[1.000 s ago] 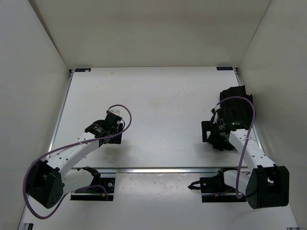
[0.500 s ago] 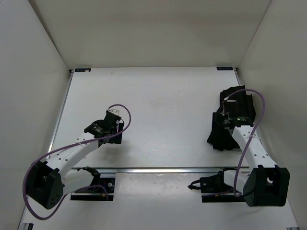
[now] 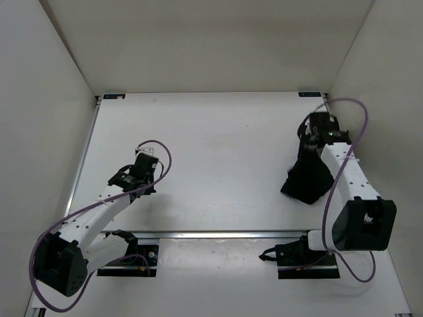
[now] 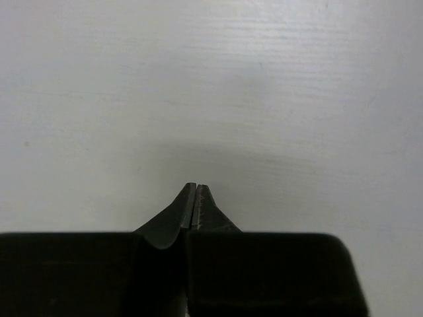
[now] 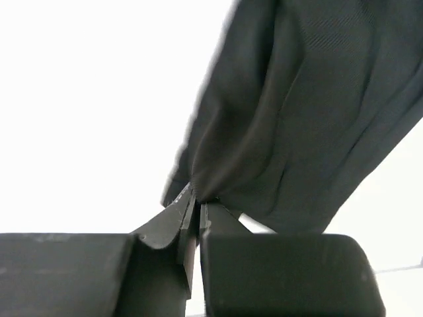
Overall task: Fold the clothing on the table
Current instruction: Move the skirt to the center of the board
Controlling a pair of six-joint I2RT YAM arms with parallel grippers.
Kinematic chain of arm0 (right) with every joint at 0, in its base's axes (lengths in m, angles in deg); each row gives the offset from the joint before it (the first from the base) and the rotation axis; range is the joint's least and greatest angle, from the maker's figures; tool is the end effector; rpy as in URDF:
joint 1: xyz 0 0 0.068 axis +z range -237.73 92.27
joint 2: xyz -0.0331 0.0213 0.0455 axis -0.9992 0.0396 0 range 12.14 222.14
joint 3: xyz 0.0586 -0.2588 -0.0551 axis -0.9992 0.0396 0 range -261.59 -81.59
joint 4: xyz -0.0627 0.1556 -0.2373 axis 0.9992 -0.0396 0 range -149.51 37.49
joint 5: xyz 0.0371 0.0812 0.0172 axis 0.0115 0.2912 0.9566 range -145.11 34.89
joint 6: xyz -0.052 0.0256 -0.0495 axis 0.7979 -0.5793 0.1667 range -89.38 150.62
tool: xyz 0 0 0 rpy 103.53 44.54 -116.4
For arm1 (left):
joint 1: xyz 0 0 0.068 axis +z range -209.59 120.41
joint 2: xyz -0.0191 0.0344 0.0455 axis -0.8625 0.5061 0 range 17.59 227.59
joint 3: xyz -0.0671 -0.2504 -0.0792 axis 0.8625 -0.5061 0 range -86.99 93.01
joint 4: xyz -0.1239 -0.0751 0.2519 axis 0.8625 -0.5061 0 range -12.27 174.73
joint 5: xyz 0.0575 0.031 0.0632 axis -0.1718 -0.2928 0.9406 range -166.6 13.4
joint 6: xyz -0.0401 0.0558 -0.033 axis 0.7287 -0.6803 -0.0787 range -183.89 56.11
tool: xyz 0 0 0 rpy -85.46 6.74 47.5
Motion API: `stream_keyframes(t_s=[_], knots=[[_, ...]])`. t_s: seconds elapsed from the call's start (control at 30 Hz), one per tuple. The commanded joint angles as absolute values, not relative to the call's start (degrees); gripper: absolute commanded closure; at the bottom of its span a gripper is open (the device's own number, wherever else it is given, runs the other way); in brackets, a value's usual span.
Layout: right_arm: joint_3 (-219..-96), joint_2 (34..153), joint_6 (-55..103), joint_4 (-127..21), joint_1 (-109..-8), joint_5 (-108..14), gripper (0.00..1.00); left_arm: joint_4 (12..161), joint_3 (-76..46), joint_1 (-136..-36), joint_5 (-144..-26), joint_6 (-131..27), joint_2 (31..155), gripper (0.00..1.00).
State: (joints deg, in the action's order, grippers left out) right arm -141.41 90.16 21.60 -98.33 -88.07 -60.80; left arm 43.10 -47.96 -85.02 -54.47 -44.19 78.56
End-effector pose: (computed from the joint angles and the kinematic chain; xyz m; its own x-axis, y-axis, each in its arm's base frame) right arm 0.3070 -0.0081 0.2164 -0.8801 0.1613 -0.4466 0.1897 0.9816 -0.0194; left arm 0.2188 -0.0771 0.1755 -0.8445 0.0556 -0.5327 -0.0409 0.9850 0.1676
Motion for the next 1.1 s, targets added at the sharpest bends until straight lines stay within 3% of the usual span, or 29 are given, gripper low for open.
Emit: stream_keyframes(t_s=[0.0,0.13,0.27,0.43,0.6,0.63,0.67,0.7,0.73,0.8,0.83,0.9,0.97,1.0,1.07], knots=[[-157.86,83.07,16.57,-91.55,-84.58,-52.05,1.0,44.29,-48.05,-83.24,-51.99,-42.71,72.61,0.93],[-171.22,82.8,14.62,-84.78,-80.01,-46.33,1.0,43.69,-48.14,-82.28,-49.36,-41.31,70.06,0.86],[-176.16,84.29,15.59,-82.48,-73.41,-49.48,1.0,43.07,-48.14,-81.83,-48.13,-40.61,69.18,0.83],[-175.82,86.14,14.53,-81.25,-70.16,-46.85,1.0,42.28,-48.23,-81.74,-45.5,-38.85,67.77,0.86],[-168.45,87.63,13.04,-82.39,-69.62,-41.67,0.98,43.07,-48.75,-81.74,-45.49,-38.93,66.89,0.8],[-167.21,88.51,13.21,-84.31,-69.8,-40.01,0.92,42.81,-48.58,-82.0,-45.66,-39.28,66.98,0.74],[-166.59,88.78,13.83,-84.94,-69.89,-39.82,0.69,42.89,-48.75,-82.09,-46.1,-39.2,67.07,0.68],[-165.1,88.69,13.74,-85.03,-69.89,-40.08,0.44,43.24,-48.58,-82.18,-46.11,-39.28,66.72,0.56],[-162.83,87.13,13.57,-85.03,-69.54,-41.47,0.35,43.16,-48.67,-82.27,-46.45,-39.37,66.89,0.44],[-158.7,83.71,12.7,-82.5,-69.71,-44.99,0.02,43.68,-48.67,-82.18,-47.07,-39.99,66.89,0.29],[-156.32,81.68,11.47,-81.87,-71.19,-44.91,0.01,44.03,-48.67,-81.92,-47.59,-40.08,67.24,0.23],[-154.28,81.04,10.93,-81.6,-74.62,-43.08,0.02,43.95,-47.45,-79.74,-52.14,-41.39,69.17,0.24],[-152.7,81.56,11.89,-83.18,-75.77,-42.63,0.15,43.42,-46.22,-77.45,-57.77,-42.62,73.9,0.39],[-152.78,81.75,12.07,-83.71,-74.47,-44.02,0.18,42.9,-45.42,-76.74,-61.71,-42.36,76.45,0.41],[-152.35,83.41,11.73,-84.41,-72.27,-46.66,0.41,44.55,-44.02,-78.13,-63.94,-41.22,80.23,0.43]])
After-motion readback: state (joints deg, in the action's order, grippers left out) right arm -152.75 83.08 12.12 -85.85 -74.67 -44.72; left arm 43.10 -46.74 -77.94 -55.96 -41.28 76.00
